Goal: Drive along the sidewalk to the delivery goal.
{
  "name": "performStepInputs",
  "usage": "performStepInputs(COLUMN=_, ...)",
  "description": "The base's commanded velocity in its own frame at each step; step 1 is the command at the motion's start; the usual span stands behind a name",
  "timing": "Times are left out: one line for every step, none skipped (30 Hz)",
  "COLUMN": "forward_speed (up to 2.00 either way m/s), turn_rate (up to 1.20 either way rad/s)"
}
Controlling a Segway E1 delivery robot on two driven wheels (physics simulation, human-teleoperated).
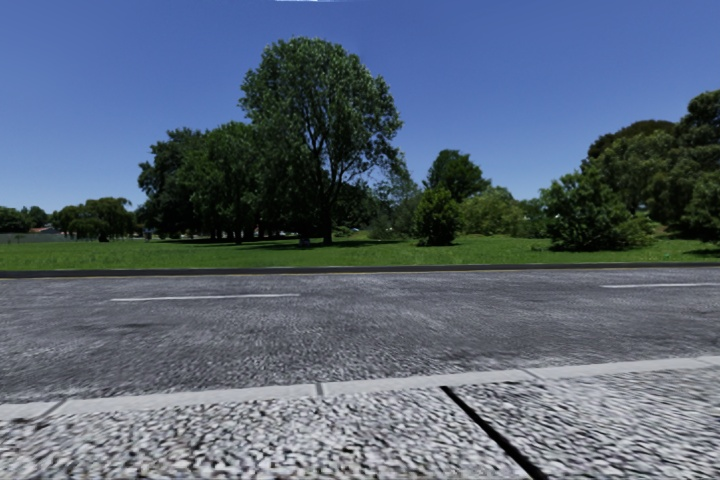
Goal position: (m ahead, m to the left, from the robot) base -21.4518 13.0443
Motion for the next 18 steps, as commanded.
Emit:
performStepInputs(forward_speed=-0.76, turn_rate=0.67)
performStepInputs(forward_speed=-0.76, turn_rate=0.67)
performStepInputs(forward_speed=-0.76, turn_rate=0.67)
performStepInputs(forward_speed=-0.76, turn_rate=0.67)
performStepInputs(forward_speed=-0.76, turn_rate=0.67)
performStepInputs(forward_speed=-0.76, turn_rate=0.67)
performStepInputs(forward_speed=-0.76, turn_rate=0.67)
performStepInputs(forward_speed=-0.76, turn_rate=0.67)
performStepInputs(forward_speed=-0.76, turn_rate=0.67)
performStepInputs(forward_speed=-0.76, turn_rate=0.67)
performStepInputs(forward_speed=-0.76, turn_rate=0.67)
performStepInputs(forward_speed=-0.76, turn_rate=0.67)
performStepInputs(forward_speed=-0.76, turn_rate=0.67)
performStepInputs(forward_speed=-0.76, turn_rate=0.67)
performStepInputs(forward_speed=-0.76, turn_rate=0.67)
performStepInputs(forward_speed=-0.76, turn_rate=0.67)
performStepInputs(forward_speed=-0.76, turn_rate=0.67)
performStepInputs(forward_speed=-0.76, turn_rate=0.67)
